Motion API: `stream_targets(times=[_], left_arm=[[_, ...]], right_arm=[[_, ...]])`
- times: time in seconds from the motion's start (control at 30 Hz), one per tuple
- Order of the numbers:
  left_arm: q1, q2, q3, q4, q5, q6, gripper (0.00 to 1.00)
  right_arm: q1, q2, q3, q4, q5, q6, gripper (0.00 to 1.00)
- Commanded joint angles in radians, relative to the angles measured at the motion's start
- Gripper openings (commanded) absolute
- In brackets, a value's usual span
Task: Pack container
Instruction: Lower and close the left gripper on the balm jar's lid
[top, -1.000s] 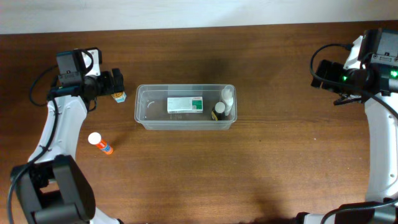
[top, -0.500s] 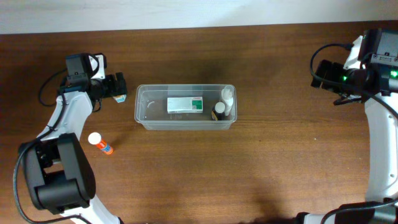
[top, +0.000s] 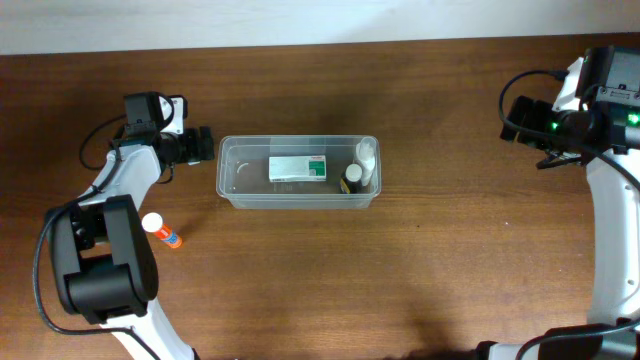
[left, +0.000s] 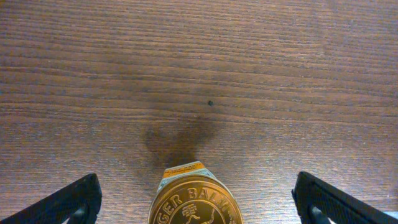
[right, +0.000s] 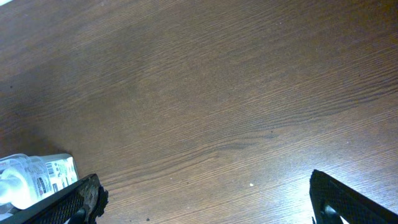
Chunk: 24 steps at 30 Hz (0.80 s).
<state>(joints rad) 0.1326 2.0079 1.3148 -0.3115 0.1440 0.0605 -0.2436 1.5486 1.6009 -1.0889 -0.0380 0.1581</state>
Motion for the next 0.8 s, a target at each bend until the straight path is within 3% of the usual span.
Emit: stream_targets(times=[0.0, 0.5, 0.77], left_arm=[[0.0, 0.016, 0.014, 0.004, -0.012, 0.016, 0.96], [0.0, 0.029, 0.014, -0.003, -0.037, 0.024, 0.7], [0.0, 0.029, 0.014, -0.004, -0.04, 0.024, 0.47]], right_arm=[[-0.006, 0.0, 0.004, 0.003, 0.009, 0.008, 0.99], [-0.006, 0.0, 0.004, 0.003, 0.009, 0.008, 0.98], [-0.006, 0.0, 0.004, 0.003, 0.009, 0.008, 0.98]])
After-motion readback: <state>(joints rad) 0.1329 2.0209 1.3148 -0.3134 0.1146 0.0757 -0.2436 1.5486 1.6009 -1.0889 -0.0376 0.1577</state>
